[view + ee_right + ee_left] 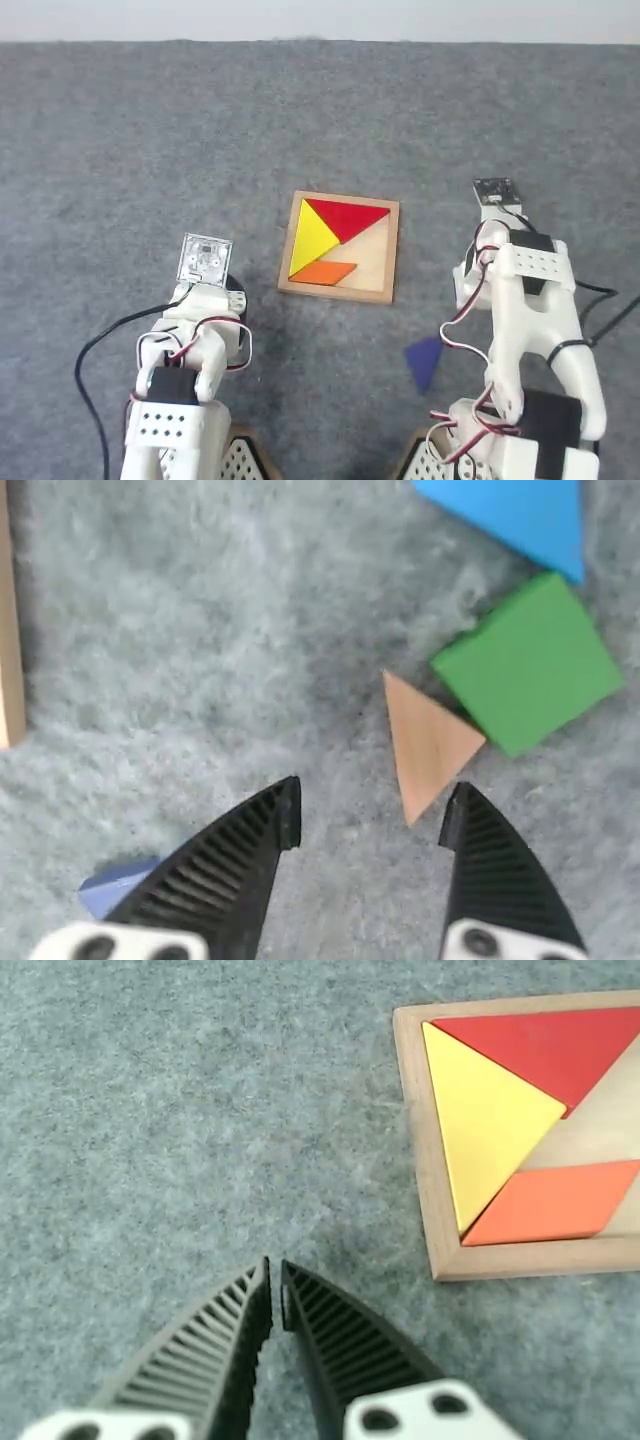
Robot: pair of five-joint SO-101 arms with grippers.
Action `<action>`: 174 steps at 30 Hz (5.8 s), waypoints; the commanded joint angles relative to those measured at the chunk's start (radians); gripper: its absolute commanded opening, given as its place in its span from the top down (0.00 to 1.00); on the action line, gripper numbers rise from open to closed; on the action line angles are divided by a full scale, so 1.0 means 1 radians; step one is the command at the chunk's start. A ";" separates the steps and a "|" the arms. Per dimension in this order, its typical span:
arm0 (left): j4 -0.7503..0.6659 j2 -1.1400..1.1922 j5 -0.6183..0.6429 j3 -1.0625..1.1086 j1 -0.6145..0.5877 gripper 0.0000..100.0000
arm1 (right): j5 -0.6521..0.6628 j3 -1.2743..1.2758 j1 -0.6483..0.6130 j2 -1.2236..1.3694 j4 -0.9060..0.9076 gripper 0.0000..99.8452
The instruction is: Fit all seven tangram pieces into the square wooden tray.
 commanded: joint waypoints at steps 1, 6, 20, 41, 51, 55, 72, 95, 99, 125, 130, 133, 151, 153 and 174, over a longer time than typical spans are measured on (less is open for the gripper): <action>0.008 -0.014 0.008 -0.008 -0.005 0.98 | 0.026 -0.003 0.012 -0.004 -0.036 0.75; 0.008 -0.014 0.008 -0.008 -0.005 0.98 | 0.060 -0.003 0.033 -0.004 -0.041 0.75; 0.008 -0.014 0.008 -0.008 -0.005 0.98 | 0.195 -0.103 0.071 0.216 -0.045 0.75; 0.008 -0.014 0.008 -0.008 -0.005 0.98 | 0.203 -0.362 0.025 0.395 0.028 0.75; 0.008 -0.014 0.008 -0.008 -0.005 0.98 | 0.195 -0.362 -0.005 0.395 0.035 0.87; 0.008 -0.014 0.008 -0.008 -0.005 0.98 | 0.192 -0.359 -0.007 0.387 0.042 0.87; 0.008 -0.014 0.008 -0.008 -0.005 0.98 | 0.138 -0.370 -0.303 0.384 0.061 0.87; 0.008 -0.014 0.008 -0.008 -0.005 0.98 | 0.058 -0.334 -0.309 0.194 0.097 0.79; 0.008 -0.014 0.008 -0.008 -0.005 0.98 | 0.058 -0.331 -0.308 0.202 0.096 0.79; 0.008 -0.014 0.008 -0.008 -0.005 0.98 | 0.115 -0.275 -0.263 0.337 -0.116 0.79; 0.008 -0.014 0.008 -0.008 -0.005 0.98 | 0.110 -0.270 -0.259 0.338 -0.105 0.79; 0.008 -0.014 0.008 -0.008 -0.005 0.98 | 0.109 -0.270 -0.254 0.338 -0.064 0.79; 0.008 -0.014 0.008 -0.008 -0.005 0.98 | 0.060 -0.270 -0.255 0.340 -0.056 0.87; 0.008 -0.014 0.008 -0.008 -0.005 0.98 | 0.060 -0.270 -0.255 0.340 -0.056 0.87; 0.008 -0.014 0.008 -0.008 -0.005 0.98 | 0.060 -0.574 -0.449 0.271 0.183 0.87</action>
